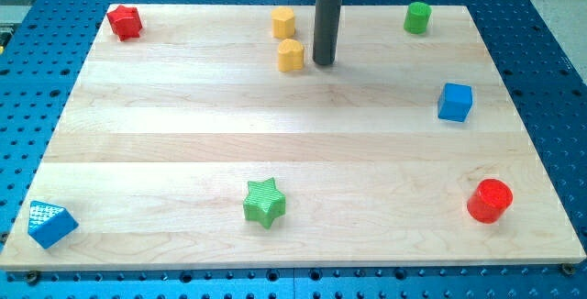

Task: Bring the cube below the heart

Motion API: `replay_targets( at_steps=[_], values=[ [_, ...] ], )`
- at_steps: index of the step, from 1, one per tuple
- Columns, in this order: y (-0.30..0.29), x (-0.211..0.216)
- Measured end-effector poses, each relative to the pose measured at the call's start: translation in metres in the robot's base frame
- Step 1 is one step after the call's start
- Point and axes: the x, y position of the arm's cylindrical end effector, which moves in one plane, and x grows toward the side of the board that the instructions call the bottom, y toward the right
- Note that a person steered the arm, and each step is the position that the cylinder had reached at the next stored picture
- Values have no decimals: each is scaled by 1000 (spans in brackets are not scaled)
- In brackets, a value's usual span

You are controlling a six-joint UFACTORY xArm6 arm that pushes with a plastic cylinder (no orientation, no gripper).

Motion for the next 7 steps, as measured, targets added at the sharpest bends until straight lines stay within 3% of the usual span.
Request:
replay_targets(
  at_steps=[2, 4, 5, 6, 7],
  values=[
    [-18, 1],
    [130, -6],
    [195, 66],
    [207, 126],
    [191, 112]
  ],
)
